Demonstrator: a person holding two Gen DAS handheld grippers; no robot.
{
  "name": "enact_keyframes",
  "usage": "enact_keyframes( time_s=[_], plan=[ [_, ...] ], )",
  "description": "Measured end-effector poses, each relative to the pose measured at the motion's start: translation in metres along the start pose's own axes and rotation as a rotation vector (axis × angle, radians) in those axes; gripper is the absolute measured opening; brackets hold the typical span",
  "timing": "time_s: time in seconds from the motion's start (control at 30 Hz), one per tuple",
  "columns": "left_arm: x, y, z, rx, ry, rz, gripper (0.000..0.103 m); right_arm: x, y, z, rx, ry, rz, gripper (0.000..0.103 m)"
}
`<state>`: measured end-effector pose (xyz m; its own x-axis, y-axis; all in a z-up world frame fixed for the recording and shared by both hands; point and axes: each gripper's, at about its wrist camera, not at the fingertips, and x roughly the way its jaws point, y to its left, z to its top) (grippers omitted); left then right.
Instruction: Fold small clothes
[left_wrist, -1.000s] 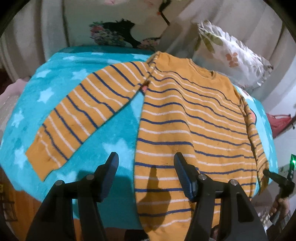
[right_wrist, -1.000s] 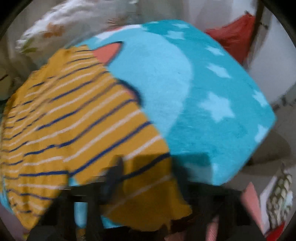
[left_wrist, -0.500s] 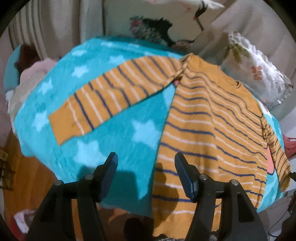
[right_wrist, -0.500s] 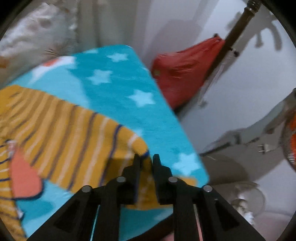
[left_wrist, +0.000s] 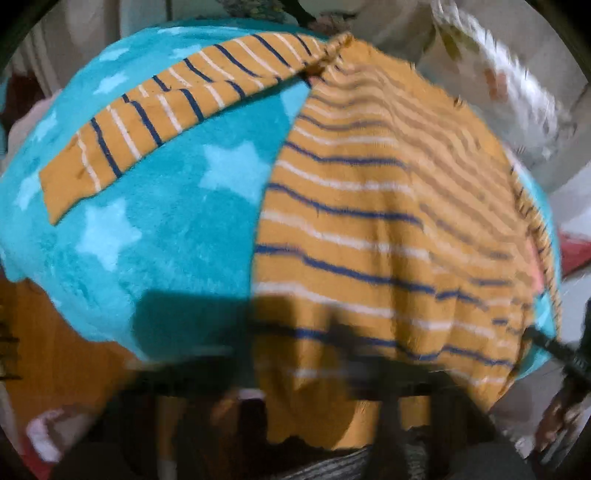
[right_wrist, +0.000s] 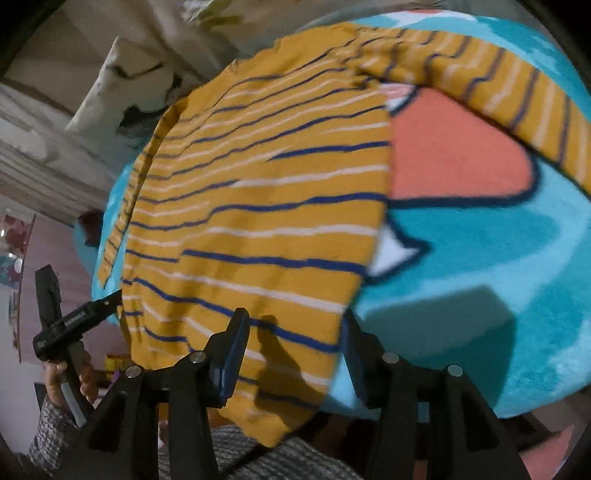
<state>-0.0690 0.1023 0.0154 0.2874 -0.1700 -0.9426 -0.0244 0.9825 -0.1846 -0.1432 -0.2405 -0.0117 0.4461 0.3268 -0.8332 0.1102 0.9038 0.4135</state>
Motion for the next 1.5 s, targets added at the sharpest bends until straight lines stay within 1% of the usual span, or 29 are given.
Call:
enact_keyframes(
  time_s=[0.03,0.07,0.13,0.2,0.27,0.3,0.33,0.4,0.43,0.47,0.5,0.6,0.67,0.77,0.83,0.93,1.03,1.07,1.1,1.13,1.17,1.2,1.23,1.3,1.33,1.37,1.47,1.5],
  plan=[
    [-0.003,0.002,-0.001,-0.019,0.006,-0.007,0.009,0.002,0.003,0.003,-0.015,0.007,-0.027,0.009],
    [-0.009,0.006,-0.003,-0.043,0.013,-0.01,0.009,0.007,0.004,0.004,-0.015,0.017,-0.039,0.009],
    [-0.027,0.017,-0.008,-0.078,-0.004,-0.005,0.009,-0.002,-0.003,-0.005,0.017,0.02,-0.026,0.008],
    [-0.038,0.026,-0.014,-0.107,-0.011,-0.005,0.01,-0.009,-0.012,-0.013,0.032,0.023,-0.035,0.006],
    [-0.045,0.033,-0.019,-0.134,-0.017,0.016,0.01,-0.017,-0.022,-0.023,0.042,0.021,-0.036,0.006],
    [-0.047,0.036,-0.019,-0.142,-0.029,0.019,0.01,-0.024,-0.027,-0.024,0.052,-0.005,-0.024,0.006],
    [-0.05,0.039,-0.02,-0.161,-0.046,0.018,0.013,-0.038,-0.039,-0.023,0.091,-0.052,-0.027,0.007],
    [-0.055,0.043,-0.02,-0.202,-0.064,0.001,0.02,-0.066,-0.078,-0.019,0.235,-0.159,-0.036,0.013],
    [-0.058,0.045,-0.02,-0.215,-0.076,-0.008,0.026,-0.077,-0.099,-0.017,0.314,-0.204,-0.047,0.023],
    [-0.06,0.042,-0.019,-0.219,-0.09,-0.014,0.032,-0.084,-0.113,-0.018,0.361,-0.233,-0.055,0.028],
    [-0.062,0.039,-0.018,-0.212,-0.102,-0.018,0.034,-0.095,-0.133,-0.019,0.427,-0.275,-0.066,0.033],
    [-0.064,0.02,-0.015,-0.175,-0.122,-0.037,0.041,-0.124,-0.19,-0.028,0.61,-0.383,-0.1,0.034],
    [-0.063,0.01,-0.014,-0.159,-0.123,-0.043,0.043,-0.133,-0.212,-0.034,0.698,-0.424,-0.081,0.038],
    [-0.06,-0.004,-0.012,-0.143,-0.117,-0.048,0.043,-0.138,-0.231,-0.039,0.769,-0.458,-0.028,0.039],
    [-0.059,-0.011,-0.008,-0.137,-0.12,-0.047,0.043,-0.136,-0.24,-0.038,0.819,-0.484,0.015,0.039],
    [-0.059,-0.019,-0.004,-0.126,-0.126,-0.046,0.043,-0.132,-0.249,-0.027,0.862,-0.518,0.04,0.039],
    [-0.061,-0.026,-0.004,-0.122,-0.131,-0.048,0.043,-0.137,-0.267,-0.022,0.9,-0.538,0.015,0.038],
    [-0.062,-0.028,-0.004,-0.122,-0.131,-0.047,0.043,-0.138,-0.274,-0.023,0.91,-0.551,0.026,0.036],
    [-0.062,-0.029,-0.005,-0.122,-0.131,-0.044,0.043,-0.139,-0.282,-0.021,0.923,-0.556,0.037,0.032],
    [-0.063,-0.028,-0.005,-0.121,-0.13,-0.044,0.043,-0.14,-0.286,-0.019,0.927,-0.547,0.028,0.015],
    [-0.065,-0.028,-0.005,-0.123,-0.131,-0.041,0.043,-0.142,-0.289,-0.017,0.924,-0.541,0.02,0.011],
    [-0.068,-0.027,-0.005,-0.127,-0.135,-0.037,0.043,-0.147,-0.292,-0.016,0.913,-0.546,0.018,0.011],
    [-0.071,-0.025,-0.006,-0.131,-0.142,-0.033,0.043,-0.151,-0.292,-0.013,0.9,-0.551,0.003,0.01],
    [-0.078,-0.019,-0.004,-0.142,-0.155,-0.022,0.044,-0.165,-0.29,-0.005,0.855,-0.567,-0.067,0.007],
    [-0.081,-0.016,-0.003,-0.147,-0.16,-0.019,0.046,-0.179,-0.288,0.003,0.826,-0.587,-0.134,0.006],
    [-0.083,-0.012,-0.001,-0.154,-0.168,-0.018,0.047,-0.188,-0.288,0.008,0.815,-0.604,-0.17,0.006],
    [-0.085,-0.002,0.006,-0.171,-0.183,-0.029,0.048,-0.207,-0.282,0.03,0.793,-0.634,-0.223,0.006],
    [-0.085,0.0,0.009,-0.172,-0.185,-0.034,0.048,-0.213,-0.273,0.043,0.759,-0.637,-0.249,0.007]
  ],
)
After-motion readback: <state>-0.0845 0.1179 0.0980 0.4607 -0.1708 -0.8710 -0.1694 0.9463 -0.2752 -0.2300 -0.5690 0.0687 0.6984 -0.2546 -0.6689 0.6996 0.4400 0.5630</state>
